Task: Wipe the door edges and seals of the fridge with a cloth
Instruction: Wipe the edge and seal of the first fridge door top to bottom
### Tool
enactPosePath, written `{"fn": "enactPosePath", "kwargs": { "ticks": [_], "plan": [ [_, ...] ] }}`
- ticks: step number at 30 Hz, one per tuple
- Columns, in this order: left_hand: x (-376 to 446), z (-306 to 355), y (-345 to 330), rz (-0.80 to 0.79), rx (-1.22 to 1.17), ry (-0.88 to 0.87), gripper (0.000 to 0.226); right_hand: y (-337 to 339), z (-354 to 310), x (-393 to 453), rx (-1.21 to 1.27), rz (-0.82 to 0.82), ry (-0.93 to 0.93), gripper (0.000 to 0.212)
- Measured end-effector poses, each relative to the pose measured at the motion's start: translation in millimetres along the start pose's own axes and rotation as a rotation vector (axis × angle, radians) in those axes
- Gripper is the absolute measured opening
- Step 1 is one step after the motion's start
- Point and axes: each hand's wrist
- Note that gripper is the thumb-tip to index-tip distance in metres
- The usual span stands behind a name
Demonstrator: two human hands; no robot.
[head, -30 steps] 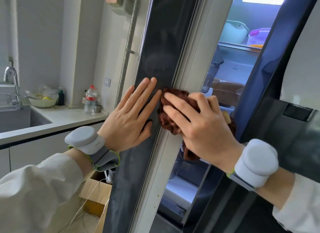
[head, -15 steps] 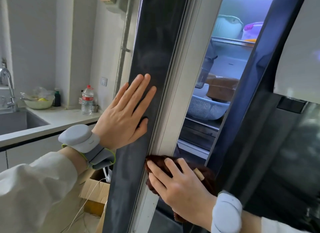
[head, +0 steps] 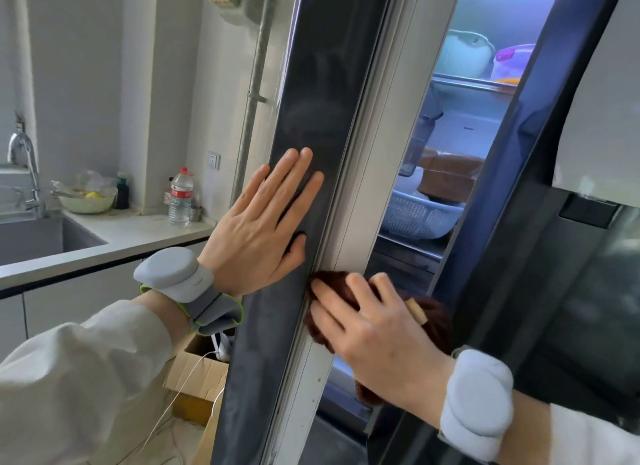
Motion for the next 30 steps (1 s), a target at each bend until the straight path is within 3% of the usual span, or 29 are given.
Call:
{"fn": "enactPosePath", "kwargs": {
  "ticks": [5, 15, 19, 26, 30],
  "plan": [
    [-1, 0, 0, 0.0, 0.009, 0.016, 0.062, -3, -16, -6, 0.053, -0.053, 0.026, 0.04],
    [2, 7, 4, -0.037, 0.049, 0.049, 0.084, 8, 43, 12, 0.028, 0.029, -0.006, 0.037],
    [1, 4, 3, -0.048, 0.039, 0.026, 0.088, 0, 29, 6, 0.006, 0.032, -0.018, 0.036],
    [1, 5, 3, -0.051, 0.017, 0.063, 0.082, -16, -26, -21, 0.092, -0.065, 0.121, 0.038],
    [0, 5, 2, -0.046, 0.034, 0.092, 0.089, -10, -21, -13, 0.13, -0.048, 0.119, 0.038]
  ]
}}
Point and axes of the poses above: each hand's wrist, its own x-axis towards the middle knuckle, its own y-axis out of the back of the hand, z = x × y, and after that the axes turned 7 degrees about -x, right-handed
